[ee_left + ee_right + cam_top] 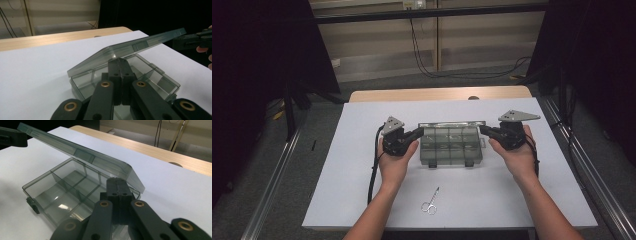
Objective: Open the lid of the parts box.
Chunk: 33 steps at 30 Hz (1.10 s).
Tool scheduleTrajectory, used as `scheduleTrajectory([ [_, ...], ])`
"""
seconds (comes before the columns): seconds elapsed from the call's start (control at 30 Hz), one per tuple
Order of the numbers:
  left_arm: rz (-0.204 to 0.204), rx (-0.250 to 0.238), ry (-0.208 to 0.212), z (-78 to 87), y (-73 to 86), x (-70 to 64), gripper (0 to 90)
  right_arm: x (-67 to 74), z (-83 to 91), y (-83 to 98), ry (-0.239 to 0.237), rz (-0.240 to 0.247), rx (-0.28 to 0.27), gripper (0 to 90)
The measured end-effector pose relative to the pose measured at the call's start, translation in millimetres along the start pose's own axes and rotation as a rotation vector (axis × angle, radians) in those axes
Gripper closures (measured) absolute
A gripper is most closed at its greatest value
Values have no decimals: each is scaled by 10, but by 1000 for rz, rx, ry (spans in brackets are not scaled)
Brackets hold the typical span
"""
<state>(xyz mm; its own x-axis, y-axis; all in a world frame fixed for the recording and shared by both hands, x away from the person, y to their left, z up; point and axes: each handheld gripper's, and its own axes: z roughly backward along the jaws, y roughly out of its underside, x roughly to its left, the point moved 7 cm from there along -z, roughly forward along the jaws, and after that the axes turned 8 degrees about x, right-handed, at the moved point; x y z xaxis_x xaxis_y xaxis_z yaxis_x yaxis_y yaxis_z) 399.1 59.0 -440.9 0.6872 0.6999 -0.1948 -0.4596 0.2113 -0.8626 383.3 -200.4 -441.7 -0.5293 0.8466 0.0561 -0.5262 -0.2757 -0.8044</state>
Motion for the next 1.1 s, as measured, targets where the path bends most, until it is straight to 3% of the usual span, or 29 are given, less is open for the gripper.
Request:
scheduleTrajectory([
  [0.07,-11,-1,9,16,8,-7,880,-15,-6,-19,1,-3,-2,900],
  [0.17,-26,-19,25,49,13,-27,790,-26,-12,-42,7,1,-7,900],
  [0.2,-30,-18,17,60,17,-22,717,-30,-11,-55,6,-1,-3,900],
  [0.27,-33,-18,22,65,35,-7,684,-38,-14,-64,8,-1,-6,900],
  [0.37,-11,3,-11,29,68,34,488,-50,-21,-86,5,-1,-7,900],
  [0.4,-18,15,-13,25,78,54,426,-55,-28,-98,8,-2,-8,900],
  [0.6,40,35,-36,-47,90,150,0,-77,-41,-139,12,5,-5,900],
  [0.63,45,29,-18,-59,90,147,0,-76,-40,-144,12,-2,-2,900],
  [0.7,44,30,-31,-82,94,178,0,-81,-44,-164,11,-1,-8,900],
  [0.77,62,24,-6,-119,93,192,0,-82,-47,-180,7,1,-6,900],
  [0.93,81,88,-51,-266,146,348,64,-89,-64,-221,13,2,-8,900],
  [1.1,99,69,-65,-352,118,435,163,-108,-79,-246,15,-2,-11,900],
])
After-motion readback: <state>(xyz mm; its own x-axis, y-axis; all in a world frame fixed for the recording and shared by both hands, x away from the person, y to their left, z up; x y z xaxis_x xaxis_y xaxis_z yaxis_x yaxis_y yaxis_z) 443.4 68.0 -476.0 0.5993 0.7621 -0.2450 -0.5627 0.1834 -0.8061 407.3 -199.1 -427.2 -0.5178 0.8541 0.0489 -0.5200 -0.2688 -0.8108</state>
